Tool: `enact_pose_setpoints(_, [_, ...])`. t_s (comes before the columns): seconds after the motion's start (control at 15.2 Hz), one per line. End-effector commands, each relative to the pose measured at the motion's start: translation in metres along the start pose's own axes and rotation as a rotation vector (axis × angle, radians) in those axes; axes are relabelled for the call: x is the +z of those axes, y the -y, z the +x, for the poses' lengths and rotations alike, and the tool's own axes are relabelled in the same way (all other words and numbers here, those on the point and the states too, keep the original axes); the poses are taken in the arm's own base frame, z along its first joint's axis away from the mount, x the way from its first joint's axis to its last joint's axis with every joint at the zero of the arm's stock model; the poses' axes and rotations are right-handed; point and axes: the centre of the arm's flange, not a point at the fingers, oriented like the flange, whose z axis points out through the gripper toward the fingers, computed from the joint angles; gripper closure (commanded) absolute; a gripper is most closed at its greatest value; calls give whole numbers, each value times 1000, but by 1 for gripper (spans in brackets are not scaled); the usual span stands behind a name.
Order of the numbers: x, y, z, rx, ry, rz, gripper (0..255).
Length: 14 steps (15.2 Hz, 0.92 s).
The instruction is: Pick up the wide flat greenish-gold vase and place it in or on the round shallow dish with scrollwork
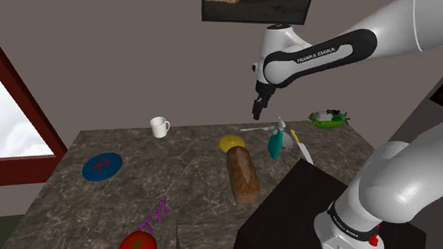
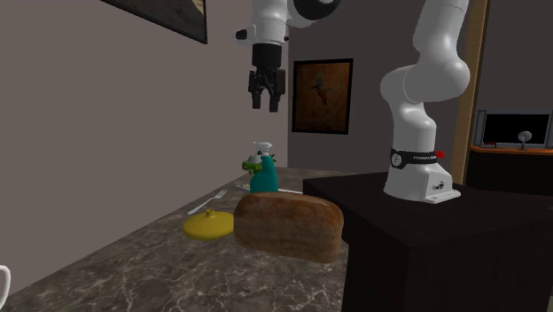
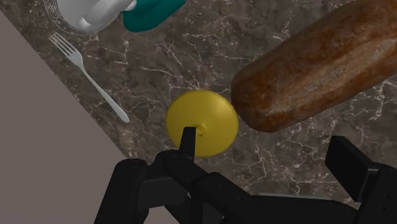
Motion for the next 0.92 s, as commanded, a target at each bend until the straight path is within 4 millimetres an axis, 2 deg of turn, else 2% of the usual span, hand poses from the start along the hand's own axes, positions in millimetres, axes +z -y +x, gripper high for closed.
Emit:
enact_pose_setpoints(0.0, [24, -8, 12, -22, -3, 4, 0])
enact_pose_setpoints(0.86, [172, -44, 93, -161, -16, 32, 0])
